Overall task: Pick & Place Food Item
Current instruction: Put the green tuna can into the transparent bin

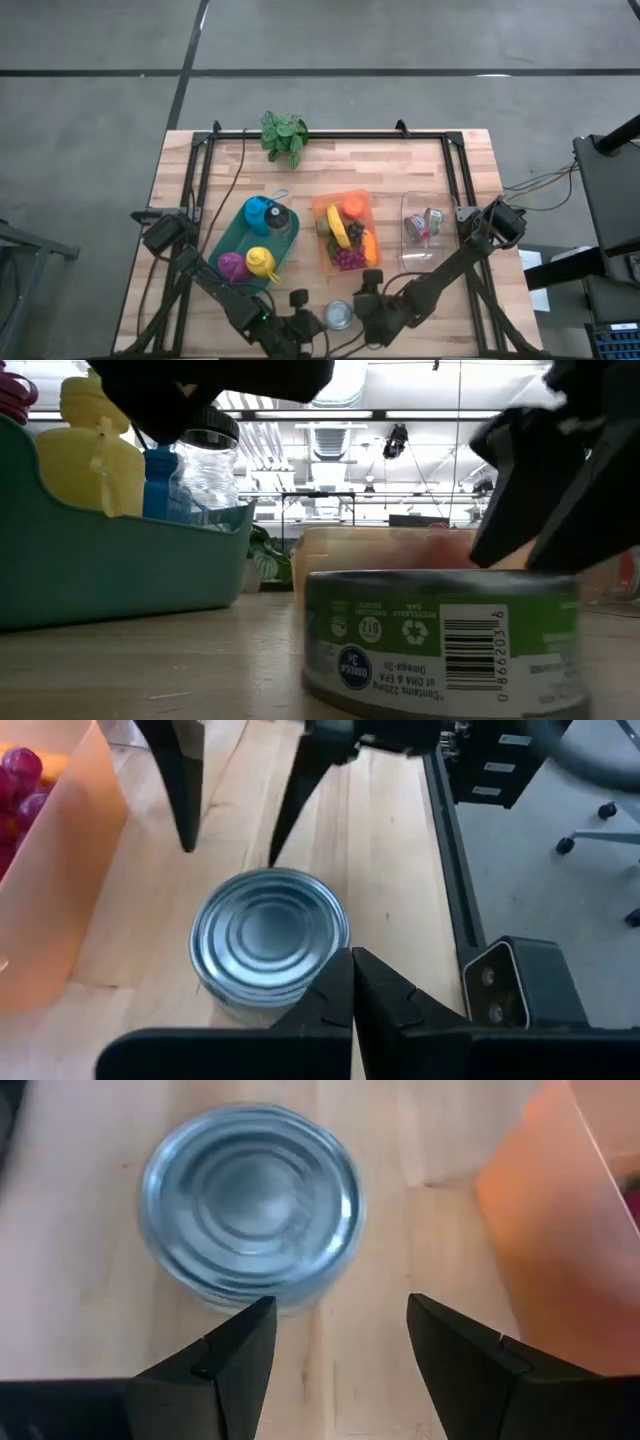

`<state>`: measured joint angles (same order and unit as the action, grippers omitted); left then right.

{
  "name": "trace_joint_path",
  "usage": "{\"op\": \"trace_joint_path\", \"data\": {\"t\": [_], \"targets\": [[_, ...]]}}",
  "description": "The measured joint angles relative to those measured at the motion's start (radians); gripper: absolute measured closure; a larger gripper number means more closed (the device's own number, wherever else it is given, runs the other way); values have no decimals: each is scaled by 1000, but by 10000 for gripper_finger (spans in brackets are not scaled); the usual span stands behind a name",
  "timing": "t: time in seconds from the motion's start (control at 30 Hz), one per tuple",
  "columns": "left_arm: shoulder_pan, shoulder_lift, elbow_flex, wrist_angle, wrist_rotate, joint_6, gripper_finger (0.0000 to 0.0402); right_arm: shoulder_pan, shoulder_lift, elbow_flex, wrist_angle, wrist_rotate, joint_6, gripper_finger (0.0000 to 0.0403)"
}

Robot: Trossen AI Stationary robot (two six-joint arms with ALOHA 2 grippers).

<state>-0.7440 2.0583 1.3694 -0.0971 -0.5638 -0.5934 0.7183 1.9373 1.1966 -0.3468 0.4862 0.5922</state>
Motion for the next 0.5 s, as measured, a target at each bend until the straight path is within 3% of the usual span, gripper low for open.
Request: {"op": "trace_joint_path", "data": {"t": [0.33,0.5], "targets": [[2,0,0,-1,18,0,399,68,0,-204,445,20,25,181],[2,0,0,-1,19,-6,399,111,0,-248,537,135,32,181]]}}
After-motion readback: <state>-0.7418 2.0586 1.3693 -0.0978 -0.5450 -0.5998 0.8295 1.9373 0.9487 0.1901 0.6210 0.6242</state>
